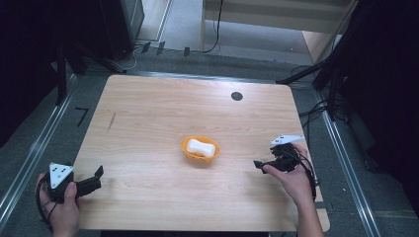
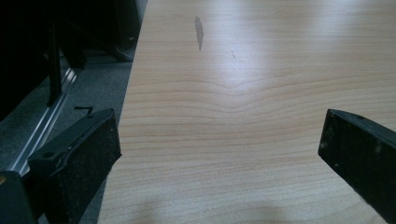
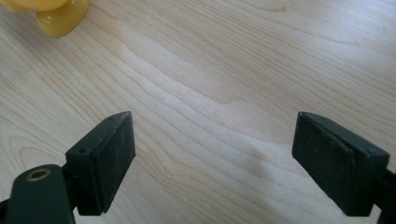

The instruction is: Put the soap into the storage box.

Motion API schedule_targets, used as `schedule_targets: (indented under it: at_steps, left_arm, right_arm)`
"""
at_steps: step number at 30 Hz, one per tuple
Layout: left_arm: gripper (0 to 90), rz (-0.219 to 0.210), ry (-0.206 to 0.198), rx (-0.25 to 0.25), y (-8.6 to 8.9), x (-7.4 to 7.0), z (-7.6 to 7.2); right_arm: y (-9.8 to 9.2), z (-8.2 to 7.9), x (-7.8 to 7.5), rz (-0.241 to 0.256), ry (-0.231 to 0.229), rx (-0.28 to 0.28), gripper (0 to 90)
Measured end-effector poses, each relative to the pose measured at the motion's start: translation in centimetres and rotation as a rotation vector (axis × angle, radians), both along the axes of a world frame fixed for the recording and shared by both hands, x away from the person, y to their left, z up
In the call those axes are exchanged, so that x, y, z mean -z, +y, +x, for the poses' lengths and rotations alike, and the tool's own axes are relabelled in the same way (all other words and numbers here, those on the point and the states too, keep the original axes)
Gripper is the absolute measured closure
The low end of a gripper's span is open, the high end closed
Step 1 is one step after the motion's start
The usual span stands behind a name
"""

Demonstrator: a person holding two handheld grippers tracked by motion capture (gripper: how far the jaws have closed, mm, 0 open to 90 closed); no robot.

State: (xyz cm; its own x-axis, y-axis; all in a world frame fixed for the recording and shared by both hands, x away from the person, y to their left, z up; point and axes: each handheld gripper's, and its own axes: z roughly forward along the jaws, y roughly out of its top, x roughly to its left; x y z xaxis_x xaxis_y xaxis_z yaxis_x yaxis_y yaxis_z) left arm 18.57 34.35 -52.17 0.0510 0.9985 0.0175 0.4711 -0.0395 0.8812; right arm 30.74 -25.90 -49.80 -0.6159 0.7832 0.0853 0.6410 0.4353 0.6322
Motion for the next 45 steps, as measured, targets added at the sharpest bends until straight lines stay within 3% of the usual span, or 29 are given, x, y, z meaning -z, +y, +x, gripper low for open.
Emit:
schedule_targets:
  at_steps: [12, 18, 33, 45]
  left_arm:
    - [0.0, 0.002, 0.001, -0.002, 0.0, 0.0, 0.0]
    - [0.0, 0.002, 0.002, -0.002, 0.0, 0.0, 0.0]
    - [0.0, -0.001, 0.002, -0.005, 0.1, 0.0, 0.0]
    - [0.0, 0.000, 0.002, -0.006, 0.1, 0.0, 0.0]
  right_arm:
    - [-3.0, -1.8, 1.3, 0.072, -0.038, 0.101, 13.3]
    - [-4.8, -3.0, 2.1, 0.136, -0.056, 0.141, 13.5]
    - [-7.7, -6.1, 4.1, 0.167, -0.091, 0.214, 13.3]
    - [-10.1, -8.3, 4.8, 0.210, -0.117, 0.254, 13.3]
